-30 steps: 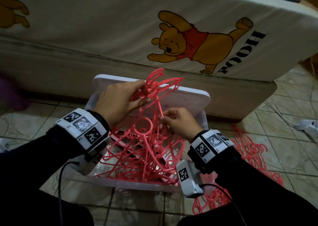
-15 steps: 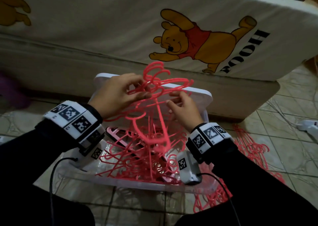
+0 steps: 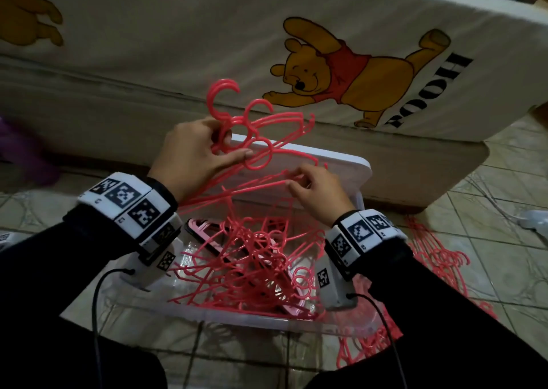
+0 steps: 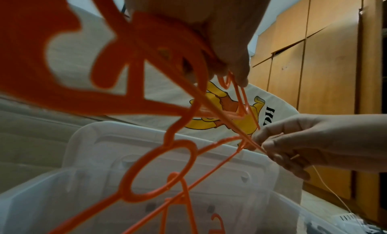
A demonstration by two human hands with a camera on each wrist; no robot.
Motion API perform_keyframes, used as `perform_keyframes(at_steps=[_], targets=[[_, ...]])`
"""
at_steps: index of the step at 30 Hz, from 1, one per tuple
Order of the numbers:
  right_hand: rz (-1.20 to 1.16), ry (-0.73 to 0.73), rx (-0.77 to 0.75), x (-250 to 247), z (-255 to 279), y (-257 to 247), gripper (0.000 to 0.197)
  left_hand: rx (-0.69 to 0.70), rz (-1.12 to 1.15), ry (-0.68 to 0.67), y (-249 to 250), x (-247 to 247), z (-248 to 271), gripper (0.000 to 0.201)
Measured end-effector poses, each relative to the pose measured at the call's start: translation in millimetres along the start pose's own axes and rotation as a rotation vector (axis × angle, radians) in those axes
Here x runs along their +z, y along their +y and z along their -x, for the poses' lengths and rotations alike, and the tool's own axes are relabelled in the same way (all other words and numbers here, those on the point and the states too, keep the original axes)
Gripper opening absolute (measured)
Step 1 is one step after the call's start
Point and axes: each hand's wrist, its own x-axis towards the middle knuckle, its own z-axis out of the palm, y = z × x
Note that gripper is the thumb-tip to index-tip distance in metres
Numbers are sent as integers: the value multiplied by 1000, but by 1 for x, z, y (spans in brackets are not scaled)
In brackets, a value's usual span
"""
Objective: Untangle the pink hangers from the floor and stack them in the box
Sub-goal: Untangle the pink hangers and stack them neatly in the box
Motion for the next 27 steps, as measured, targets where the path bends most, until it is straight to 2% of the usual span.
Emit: perform_keyframes(at_steps=[2,4,7,9,15,19,22,27], targets=[[-9,59,-34,-3,3,-4,19,-18,64,-37,0,1,0,35],[79,111,-157,-6,8,-10,19,-37,137,-43,2,1,0,38],[329,74,-381,-7,18,-21,23,-63,220,-18,4,4,-2,41],[453,38,-453,-7,21,-27,24,-87,244,-3,4,5,-3,45],[402,91,-461,-31,16,-24,19,-97,330,-36,2,1,-14,45],[411,97,-436,-38,16,-16,17,-52,309,-174,2,0,-12,42],[429,53,-448,-35,18,-15,17,-2,309,-212,8,4,-7,40],[540,-5,-476,-33,20,-21,22,-67,313,-308,14,0,-6,56]])
